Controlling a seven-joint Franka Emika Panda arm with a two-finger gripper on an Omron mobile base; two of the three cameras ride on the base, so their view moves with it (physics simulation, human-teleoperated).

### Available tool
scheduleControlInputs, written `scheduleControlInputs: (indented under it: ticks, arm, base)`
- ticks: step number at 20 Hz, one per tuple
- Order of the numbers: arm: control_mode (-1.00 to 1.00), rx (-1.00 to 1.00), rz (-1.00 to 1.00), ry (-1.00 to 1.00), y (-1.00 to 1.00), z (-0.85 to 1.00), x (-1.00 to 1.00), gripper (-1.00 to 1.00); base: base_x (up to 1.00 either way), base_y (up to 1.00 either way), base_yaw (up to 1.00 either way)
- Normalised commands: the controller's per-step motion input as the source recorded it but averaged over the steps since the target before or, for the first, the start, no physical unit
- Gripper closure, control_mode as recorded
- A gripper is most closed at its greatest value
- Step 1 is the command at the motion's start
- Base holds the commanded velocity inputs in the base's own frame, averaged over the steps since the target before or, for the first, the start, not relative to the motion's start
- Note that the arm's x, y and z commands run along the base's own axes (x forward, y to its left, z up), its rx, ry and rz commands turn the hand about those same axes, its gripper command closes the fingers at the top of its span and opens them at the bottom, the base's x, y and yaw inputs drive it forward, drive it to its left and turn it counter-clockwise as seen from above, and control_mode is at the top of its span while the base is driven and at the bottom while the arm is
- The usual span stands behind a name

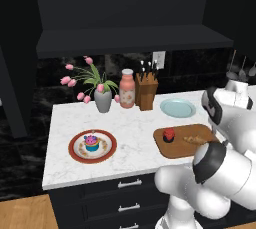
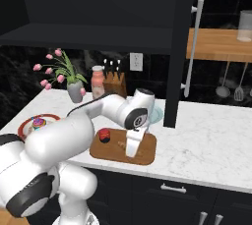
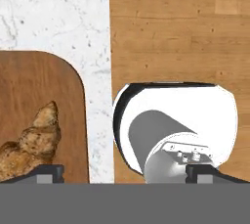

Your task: From the different types of pastries on the counter, select a croissant and place it on the cutting board. Then retrieve a jar of jam from the cabinet and place it alongside the croissant on the cutting board.

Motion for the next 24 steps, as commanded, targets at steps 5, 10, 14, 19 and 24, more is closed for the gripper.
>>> scheduleControlInputs:
  ticks: [5,10,14,19,24]
  arm:
    - [-1.00,0.00,0.00,0.05,-0.11,0.00,-0.70,-1.00]
    - [-1.00,0.00,0.00,0.00,-0.20,-0.05,-0.86,-1.00]
    - [-1.00,0.00,0.00,0.00,-0.26,-0.04,-1.00,-1.00]
    - [-1.00,0.00,0.00,0.03,-0.04,-0.20,-0.66,-1.00]
    - [-1.00,0.00,0.00,0.03,0.00,-0.20,-0.23,-1.00]
  base:
    - [0.00,0.00,0.00]
    - [0.00,0.00,0.00]
    - [0.00,0.00,0.00]
    - [0.00,0.00,0.00]
    - [0.00,0.00,0.00]
